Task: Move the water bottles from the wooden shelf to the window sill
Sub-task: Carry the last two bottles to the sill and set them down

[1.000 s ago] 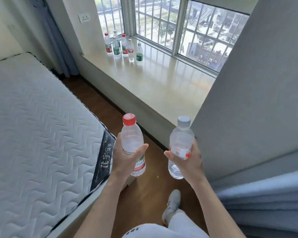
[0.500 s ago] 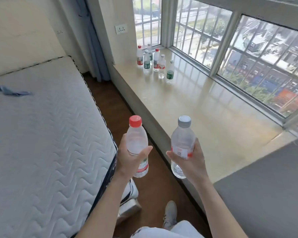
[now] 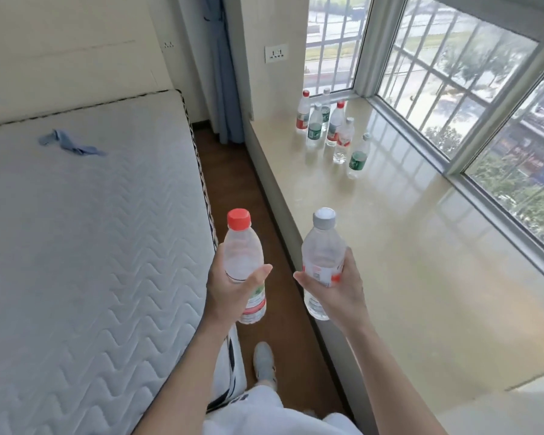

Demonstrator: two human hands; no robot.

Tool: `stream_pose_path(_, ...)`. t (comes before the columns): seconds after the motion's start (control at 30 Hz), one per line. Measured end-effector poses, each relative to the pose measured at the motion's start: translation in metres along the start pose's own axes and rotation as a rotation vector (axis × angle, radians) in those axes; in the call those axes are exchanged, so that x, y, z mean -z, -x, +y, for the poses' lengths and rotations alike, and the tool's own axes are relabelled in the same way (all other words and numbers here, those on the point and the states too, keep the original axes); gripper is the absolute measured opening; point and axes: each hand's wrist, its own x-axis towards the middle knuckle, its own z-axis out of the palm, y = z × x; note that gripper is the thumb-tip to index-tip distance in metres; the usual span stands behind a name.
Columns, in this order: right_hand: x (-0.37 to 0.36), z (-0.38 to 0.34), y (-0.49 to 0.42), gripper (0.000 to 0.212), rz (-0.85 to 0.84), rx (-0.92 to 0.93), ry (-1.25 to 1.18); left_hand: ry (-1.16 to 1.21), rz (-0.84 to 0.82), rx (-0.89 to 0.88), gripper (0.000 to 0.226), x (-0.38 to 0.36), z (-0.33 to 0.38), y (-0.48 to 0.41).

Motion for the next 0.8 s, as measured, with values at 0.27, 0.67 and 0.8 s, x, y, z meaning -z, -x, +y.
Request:
stream_pose_path(0.27, -0.035, -0.007, -0.107, 0.057, -0.04, 0.002, 0.017, 0.033, 0.046, -0.01, 0.055, -0.005, -0.007, -0.105)
stream_pose_path(0.67, -0.143, -0.069, -0.321, 0.064, -0.008, 0.035, -0.015, 0.148, 0.117, -0.005, 0.061, 0.048, 0.0, -0.344)
stream_pose_path(0.8, -0.167, -0.075, -0.361, 0.069, -0.031, 0.028, -0.027, 0.155, 0.119, -0.014, 0.065, 0.05, 0.0, -0.39)
